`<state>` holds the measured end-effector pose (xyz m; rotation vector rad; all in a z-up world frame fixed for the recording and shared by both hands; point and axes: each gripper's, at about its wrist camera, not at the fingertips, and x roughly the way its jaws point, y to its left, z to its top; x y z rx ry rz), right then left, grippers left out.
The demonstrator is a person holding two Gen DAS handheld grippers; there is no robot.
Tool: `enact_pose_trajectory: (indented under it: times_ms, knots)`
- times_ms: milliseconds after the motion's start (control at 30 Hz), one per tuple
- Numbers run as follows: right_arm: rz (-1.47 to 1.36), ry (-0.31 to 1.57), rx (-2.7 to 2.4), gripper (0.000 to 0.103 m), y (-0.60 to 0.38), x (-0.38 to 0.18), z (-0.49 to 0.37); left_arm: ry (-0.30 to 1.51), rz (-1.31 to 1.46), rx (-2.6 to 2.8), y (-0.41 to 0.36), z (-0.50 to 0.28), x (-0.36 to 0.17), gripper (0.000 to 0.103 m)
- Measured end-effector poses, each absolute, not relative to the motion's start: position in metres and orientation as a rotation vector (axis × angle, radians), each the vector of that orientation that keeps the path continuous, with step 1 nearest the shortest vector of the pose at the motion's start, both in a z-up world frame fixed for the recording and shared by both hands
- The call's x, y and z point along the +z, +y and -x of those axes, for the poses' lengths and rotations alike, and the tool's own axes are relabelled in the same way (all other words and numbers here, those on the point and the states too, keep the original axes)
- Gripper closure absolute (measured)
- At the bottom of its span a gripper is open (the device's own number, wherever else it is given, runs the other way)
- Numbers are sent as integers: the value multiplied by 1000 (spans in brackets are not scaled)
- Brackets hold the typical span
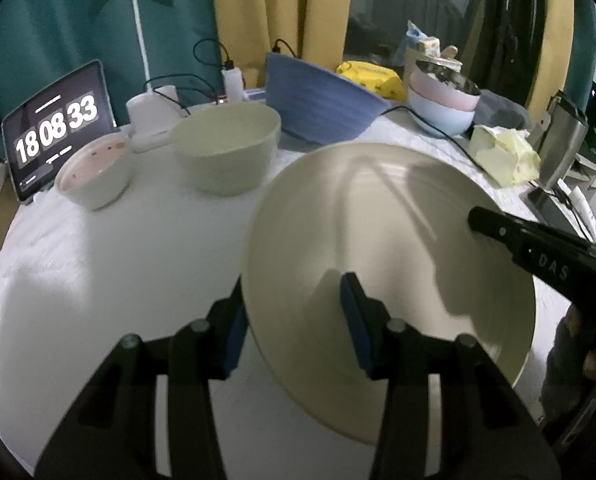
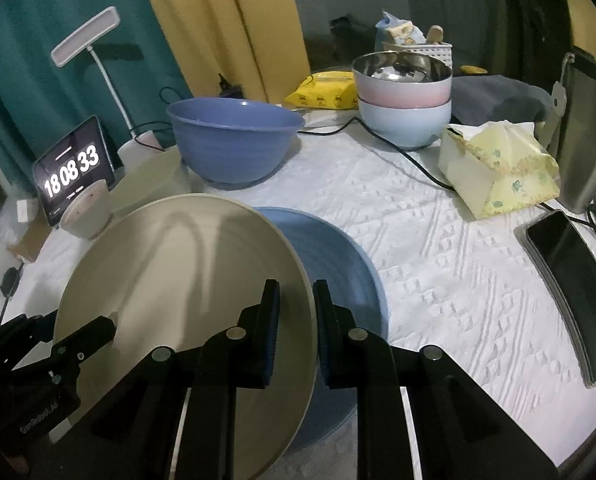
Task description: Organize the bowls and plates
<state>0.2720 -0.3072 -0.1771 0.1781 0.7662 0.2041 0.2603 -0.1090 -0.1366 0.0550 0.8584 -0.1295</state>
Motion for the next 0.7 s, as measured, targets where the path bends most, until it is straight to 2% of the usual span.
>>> enact_pose_trajectory:
  times_ms: [700]
  knots:
    - [-214,784,194,84,-331,-190,-297,896,-75,-138,-130,-297,-155,56]
